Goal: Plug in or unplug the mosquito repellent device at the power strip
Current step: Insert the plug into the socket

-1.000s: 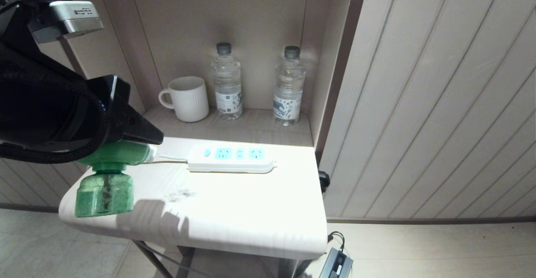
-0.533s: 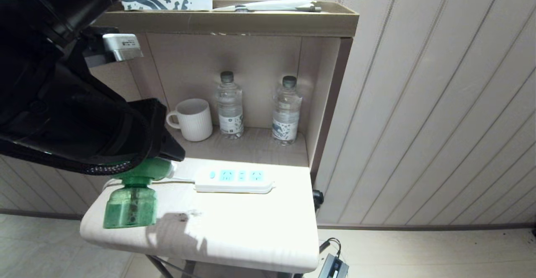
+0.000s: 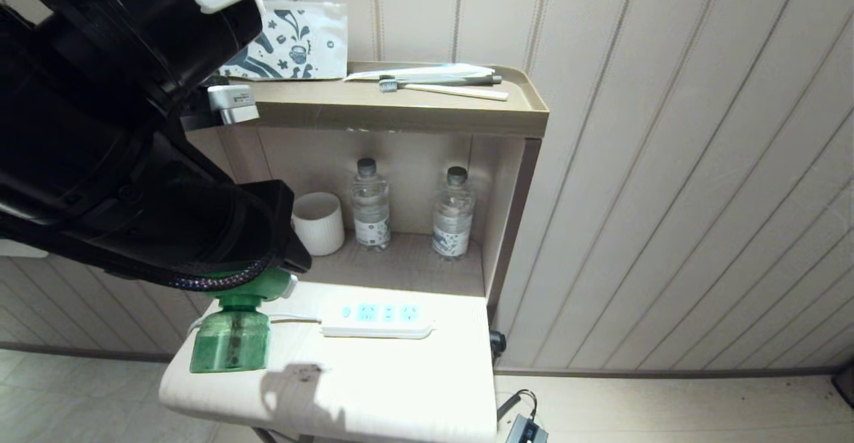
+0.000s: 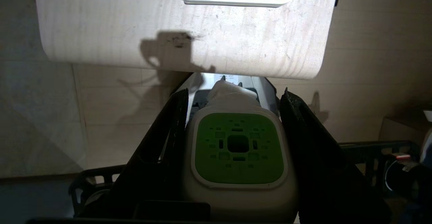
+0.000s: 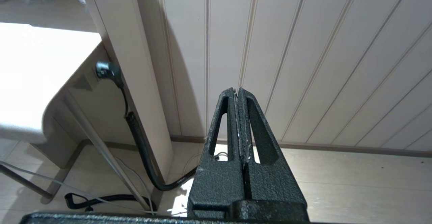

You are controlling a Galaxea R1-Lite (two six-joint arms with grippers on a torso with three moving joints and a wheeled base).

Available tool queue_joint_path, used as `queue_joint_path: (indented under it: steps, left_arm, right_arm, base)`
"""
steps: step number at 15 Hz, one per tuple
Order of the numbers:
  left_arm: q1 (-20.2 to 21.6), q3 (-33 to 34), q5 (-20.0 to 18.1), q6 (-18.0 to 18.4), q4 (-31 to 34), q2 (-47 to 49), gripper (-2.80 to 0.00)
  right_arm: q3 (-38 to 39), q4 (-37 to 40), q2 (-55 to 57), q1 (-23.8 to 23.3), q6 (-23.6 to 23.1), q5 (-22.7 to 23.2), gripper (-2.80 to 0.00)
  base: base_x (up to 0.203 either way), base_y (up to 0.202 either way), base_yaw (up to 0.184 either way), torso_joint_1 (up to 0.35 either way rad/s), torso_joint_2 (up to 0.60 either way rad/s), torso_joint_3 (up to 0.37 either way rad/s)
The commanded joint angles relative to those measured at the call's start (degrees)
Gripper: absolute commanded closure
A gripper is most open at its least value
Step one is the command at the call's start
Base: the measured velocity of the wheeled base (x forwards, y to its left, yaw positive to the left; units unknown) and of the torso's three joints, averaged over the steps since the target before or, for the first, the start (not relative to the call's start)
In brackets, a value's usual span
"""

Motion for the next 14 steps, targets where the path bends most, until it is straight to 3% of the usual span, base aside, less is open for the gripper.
queue_joint_path:
  steps: [1, 5, 9, 14]
  left_arm:
    - [0.0, 1.4, 0.1, -0.5, 0.2, 0.1, 0.0]
    - [0.0, 6.5, -0.2, -1.6, -2.5, 1.4, 0.0]
    - [0.0, 10.5, -0.4, -2.4, -8.0, 5.7, 0.0]
    - [0.4, 10.9, -5.9, -3.2, -12.9, 11.4, 0.0]
  right_arm:
    - [0.0, 0.0, 0.0, 0.0, 0.0, 0.1, 0.0]
    - [0.0, 0.0, 0.0, 0.0, 0.0, 0.1, 0.0]
    - [0.0, 0.0, 0.0, 0.0, -0.1, 0.1, 0.0]
    - [0.0, 0.0, 0.0, 0.0, -0.1, 0.0, 0.0]
  base:
    - [0.0, 0.0, 0.0, 0.262, -0.55, -0.287]
    - [0.0, 0.0, 0.0, 0.234, -0.51, -0.269]
    - [0.0, 0.0, 0.0, 0.049, -0.09, -0.055]
    - [0.0, 0.0, 0.0, 0.0, 0.0, 0.0]
